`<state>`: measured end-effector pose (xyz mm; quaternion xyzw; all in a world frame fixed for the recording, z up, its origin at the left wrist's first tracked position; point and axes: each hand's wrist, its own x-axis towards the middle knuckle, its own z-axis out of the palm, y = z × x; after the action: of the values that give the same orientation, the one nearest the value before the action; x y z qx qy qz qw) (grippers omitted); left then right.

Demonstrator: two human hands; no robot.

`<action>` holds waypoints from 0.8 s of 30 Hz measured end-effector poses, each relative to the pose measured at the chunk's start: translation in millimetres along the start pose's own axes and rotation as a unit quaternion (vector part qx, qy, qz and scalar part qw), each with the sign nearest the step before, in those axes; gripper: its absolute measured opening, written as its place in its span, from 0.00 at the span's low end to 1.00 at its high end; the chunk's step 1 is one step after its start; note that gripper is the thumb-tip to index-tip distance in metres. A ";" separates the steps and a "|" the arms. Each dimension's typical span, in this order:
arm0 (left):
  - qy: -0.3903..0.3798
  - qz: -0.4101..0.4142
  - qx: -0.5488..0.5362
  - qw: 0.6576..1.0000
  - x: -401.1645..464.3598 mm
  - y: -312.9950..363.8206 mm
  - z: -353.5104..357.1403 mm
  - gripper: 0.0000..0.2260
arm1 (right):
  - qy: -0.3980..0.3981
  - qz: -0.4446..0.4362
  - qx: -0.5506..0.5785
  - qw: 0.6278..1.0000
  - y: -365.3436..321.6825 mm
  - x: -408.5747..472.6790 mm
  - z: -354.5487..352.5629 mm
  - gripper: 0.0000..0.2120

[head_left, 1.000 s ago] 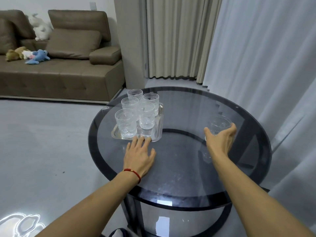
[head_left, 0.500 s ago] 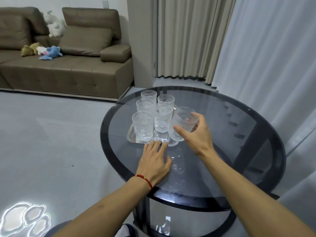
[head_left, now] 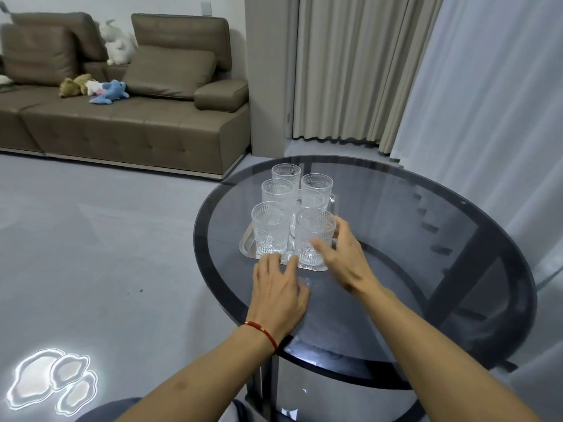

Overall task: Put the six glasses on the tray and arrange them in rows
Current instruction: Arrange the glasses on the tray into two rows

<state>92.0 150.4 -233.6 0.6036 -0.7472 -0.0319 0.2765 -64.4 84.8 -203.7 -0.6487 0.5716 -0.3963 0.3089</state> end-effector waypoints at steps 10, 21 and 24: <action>0.028 -0.004 -0.066 0.997 21.6 -26.5 -2.1 0.10 | -0.134 -0.122 -0.323 0.929 34.6 0.7 -36.9 0.26; -0.014 -0.104 -0.093 0.990 39.4 -74.6 -10.7 0.09 | -0.125 -0.191 -0.351 0.908 6.9 -40.4 -31.0 0.05; -0.002 -0.106 -0.111 0.988 39.2 -58.4 -2.9 0.12 | -0.092 -0.180 -0.341 0.918 1.4 -52.4 -16.3 0.11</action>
<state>140.2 99.5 -238.7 0.6450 -0.6715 -0.1448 0.3349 -81.0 137.2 -205.3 -0.8404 0.5144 -0.1648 0.0431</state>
